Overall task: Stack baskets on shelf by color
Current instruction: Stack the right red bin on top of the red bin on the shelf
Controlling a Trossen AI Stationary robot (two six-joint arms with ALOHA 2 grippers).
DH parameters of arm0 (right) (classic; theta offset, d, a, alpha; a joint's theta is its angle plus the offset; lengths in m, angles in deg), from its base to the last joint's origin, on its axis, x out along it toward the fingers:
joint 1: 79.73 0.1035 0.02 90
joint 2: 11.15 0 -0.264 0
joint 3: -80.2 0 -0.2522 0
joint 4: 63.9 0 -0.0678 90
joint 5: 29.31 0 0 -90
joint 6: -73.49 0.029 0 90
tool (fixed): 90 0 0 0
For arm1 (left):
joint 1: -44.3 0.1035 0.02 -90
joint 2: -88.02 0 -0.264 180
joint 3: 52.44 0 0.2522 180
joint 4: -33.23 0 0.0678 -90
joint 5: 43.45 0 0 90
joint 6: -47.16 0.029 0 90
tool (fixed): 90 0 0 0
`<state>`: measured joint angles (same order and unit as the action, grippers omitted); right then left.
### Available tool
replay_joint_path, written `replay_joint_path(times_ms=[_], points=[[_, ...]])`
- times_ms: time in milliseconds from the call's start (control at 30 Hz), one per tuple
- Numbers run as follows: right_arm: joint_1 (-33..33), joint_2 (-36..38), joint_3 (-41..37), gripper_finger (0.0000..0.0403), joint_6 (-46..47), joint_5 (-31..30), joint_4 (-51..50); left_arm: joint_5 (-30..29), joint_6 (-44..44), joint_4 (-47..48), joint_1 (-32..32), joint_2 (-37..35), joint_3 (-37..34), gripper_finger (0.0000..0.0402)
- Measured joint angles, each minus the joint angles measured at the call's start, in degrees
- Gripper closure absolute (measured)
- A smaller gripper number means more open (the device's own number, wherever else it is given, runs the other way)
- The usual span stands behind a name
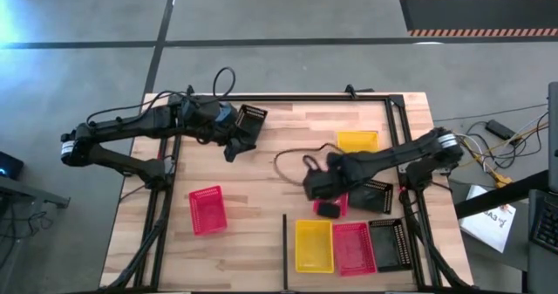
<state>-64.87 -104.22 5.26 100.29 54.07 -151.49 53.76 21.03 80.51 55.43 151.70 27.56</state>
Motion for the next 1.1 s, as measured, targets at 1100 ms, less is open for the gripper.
replay_joint_path(times_ms=[1100], points=[[-19.1,12.1,-38.2,0.0299,-17.4,9.4,32.2,-7.4,0.5,-22.6,-17.7,2.6,-12.2,0.0143]])
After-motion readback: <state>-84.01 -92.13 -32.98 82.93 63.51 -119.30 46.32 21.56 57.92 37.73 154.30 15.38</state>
